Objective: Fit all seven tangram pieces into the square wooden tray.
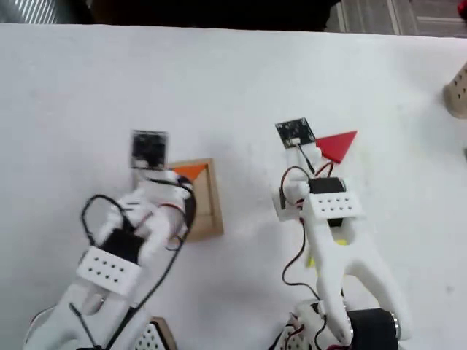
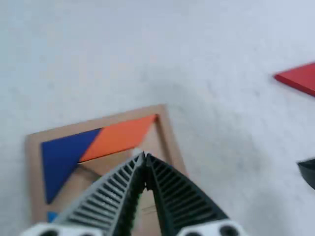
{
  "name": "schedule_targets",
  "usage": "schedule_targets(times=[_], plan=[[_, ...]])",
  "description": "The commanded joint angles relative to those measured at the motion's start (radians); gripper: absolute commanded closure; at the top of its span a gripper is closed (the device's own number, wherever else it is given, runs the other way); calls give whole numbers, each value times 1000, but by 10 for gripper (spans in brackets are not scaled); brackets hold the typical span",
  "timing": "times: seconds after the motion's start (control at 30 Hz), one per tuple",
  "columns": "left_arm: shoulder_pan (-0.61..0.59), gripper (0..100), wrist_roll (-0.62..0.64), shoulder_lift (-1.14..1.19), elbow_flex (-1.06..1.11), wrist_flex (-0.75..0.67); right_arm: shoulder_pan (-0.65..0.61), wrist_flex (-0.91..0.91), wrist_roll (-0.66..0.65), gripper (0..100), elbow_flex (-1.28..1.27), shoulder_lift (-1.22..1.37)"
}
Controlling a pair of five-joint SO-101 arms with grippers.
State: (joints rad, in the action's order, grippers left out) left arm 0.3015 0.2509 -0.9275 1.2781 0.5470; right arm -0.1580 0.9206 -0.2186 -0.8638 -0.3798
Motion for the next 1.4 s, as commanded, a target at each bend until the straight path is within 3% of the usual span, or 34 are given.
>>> schedule_targets(times=[0.0,0.2,0.37,0.53,0.7,1.0,1.37], plan=[[133,977,11,96,20,-103,8,-18,-12,981,3,-38],[136,977,9,257,-34,-94,8,-19,-14,981,5,-36],[130,977,-83,278,-68,48,10,-19,-14,981,5,-38],[22,977,-121,272,-68,61,10,-19,-14,981,5,-38],[1,977,-124,274,-61,69,10,-19,-14,981,5,-38],[12,977,-126,274,-64,127,10,-19,-14,981,5,-38],[88,977,-124,375,-87,58,8,-19,-14,981,15,-31]])
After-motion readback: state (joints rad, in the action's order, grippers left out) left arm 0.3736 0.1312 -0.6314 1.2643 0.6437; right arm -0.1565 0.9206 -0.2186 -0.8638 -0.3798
